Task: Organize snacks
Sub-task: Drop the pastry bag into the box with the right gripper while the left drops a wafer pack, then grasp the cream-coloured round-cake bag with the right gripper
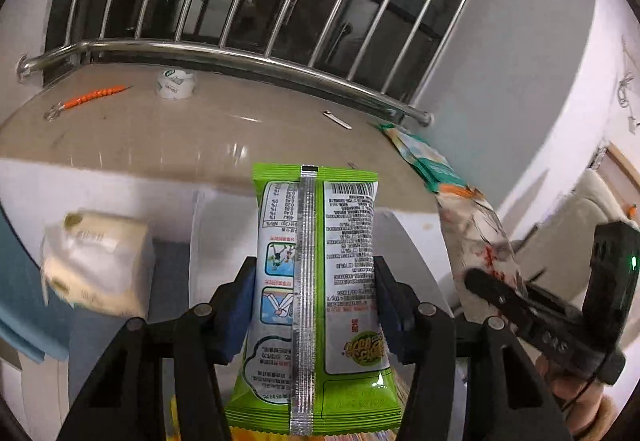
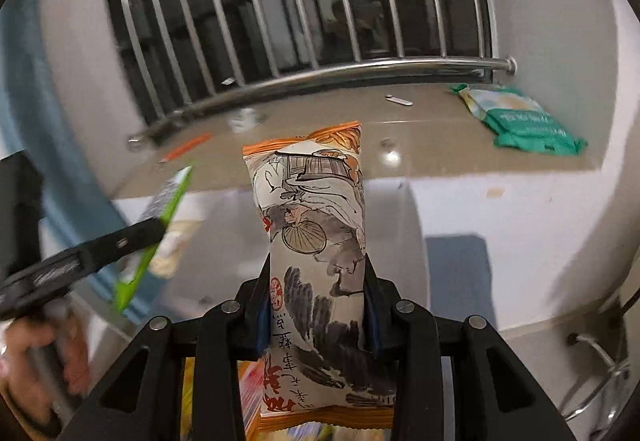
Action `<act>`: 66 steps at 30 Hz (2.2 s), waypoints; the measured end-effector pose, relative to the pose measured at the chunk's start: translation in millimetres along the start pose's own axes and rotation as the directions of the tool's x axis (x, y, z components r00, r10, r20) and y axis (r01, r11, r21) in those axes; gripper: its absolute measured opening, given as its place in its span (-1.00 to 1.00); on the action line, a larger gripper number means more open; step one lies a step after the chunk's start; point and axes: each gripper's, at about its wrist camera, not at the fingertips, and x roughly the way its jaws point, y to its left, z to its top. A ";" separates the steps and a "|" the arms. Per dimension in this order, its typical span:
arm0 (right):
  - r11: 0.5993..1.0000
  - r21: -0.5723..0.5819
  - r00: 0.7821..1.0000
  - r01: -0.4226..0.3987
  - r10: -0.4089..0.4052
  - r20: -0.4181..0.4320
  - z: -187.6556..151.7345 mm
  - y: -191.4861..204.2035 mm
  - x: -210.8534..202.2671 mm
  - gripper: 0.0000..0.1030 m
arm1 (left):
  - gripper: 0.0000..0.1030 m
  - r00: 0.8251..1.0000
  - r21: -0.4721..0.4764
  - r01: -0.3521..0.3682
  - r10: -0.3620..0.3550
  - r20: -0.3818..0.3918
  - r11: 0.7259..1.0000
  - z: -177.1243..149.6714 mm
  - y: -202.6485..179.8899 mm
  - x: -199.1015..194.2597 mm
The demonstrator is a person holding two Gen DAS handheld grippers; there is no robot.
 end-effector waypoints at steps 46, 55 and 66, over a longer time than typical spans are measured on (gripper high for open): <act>0.991 0.052 0.992 -0.119 0.118 0.035 -216.0 4.6 -132.2 1.00 | 1.00 0.998 0.157 0.030 -0.038 0.043 0.987 -244.9 -13.4 -197.1; 0.990 0.067 0.987 -0.125 0.131 -0.092 -189.0 -23.4 -59.2 1.00 | 1.00 0.999 0.148 0.024 -0.031 0.043 0.989 -245.1 -6.1 -199.9; 0.990 0.088 0.957 -0.107 0.127 -0.262 -164.0 -50.1 41.1 0.75 | 1.00 1.000 0.097 0.021 -0.022 0.015 0.995 -254.5 12.5 -198.0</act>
